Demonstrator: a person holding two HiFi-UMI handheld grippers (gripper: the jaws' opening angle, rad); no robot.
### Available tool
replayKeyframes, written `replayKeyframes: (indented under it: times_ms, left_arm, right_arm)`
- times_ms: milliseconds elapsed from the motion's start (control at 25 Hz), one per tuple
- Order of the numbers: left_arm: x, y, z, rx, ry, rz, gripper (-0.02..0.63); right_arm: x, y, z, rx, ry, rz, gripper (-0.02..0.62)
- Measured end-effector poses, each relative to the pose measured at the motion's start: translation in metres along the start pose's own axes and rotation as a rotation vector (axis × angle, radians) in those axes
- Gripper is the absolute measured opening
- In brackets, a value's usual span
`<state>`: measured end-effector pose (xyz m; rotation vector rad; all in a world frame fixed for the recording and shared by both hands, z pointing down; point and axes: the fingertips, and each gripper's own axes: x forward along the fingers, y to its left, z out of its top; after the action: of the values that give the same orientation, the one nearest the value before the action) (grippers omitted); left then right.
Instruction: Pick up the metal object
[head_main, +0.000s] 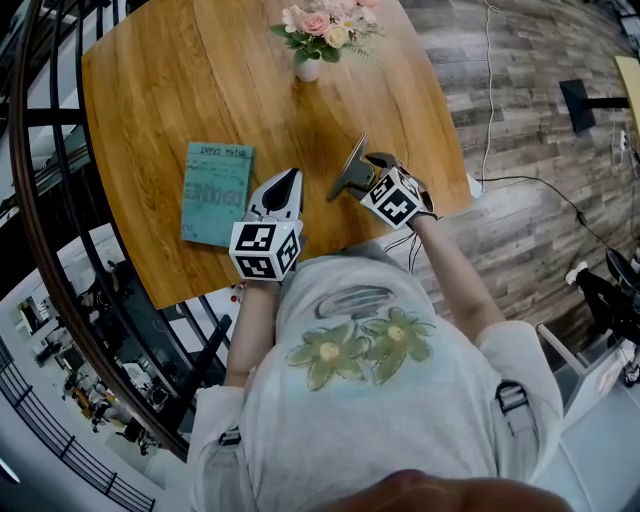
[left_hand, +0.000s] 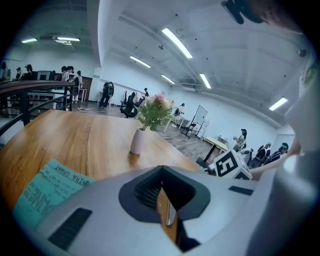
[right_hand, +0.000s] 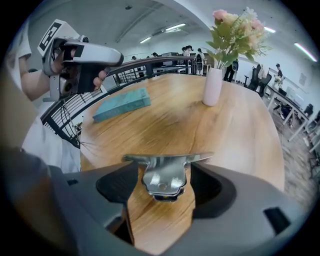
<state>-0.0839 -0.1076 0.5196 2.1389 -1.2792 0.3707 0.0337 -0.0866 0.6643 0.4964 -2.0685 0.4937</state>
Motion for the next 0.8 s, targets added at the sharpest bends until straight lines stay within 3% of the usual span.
replayKeyframes:
  times_ms: [520, 800]
  left_arm:
    - [0.013, 0.005, 0.0, -0.012, 0.02, -0.002, 0.014]
    - [0.014, 0.007, -0.003, -0.017, 0.025, 0.009, 0.014]
  right_arm:
    - [0.019, -0.001, -0.015, -0.031, 0.076, 0.013, 0.311]
    - [0.021, -0.007, -0.016, -0.032, 0.065, -0.024, 0.309]
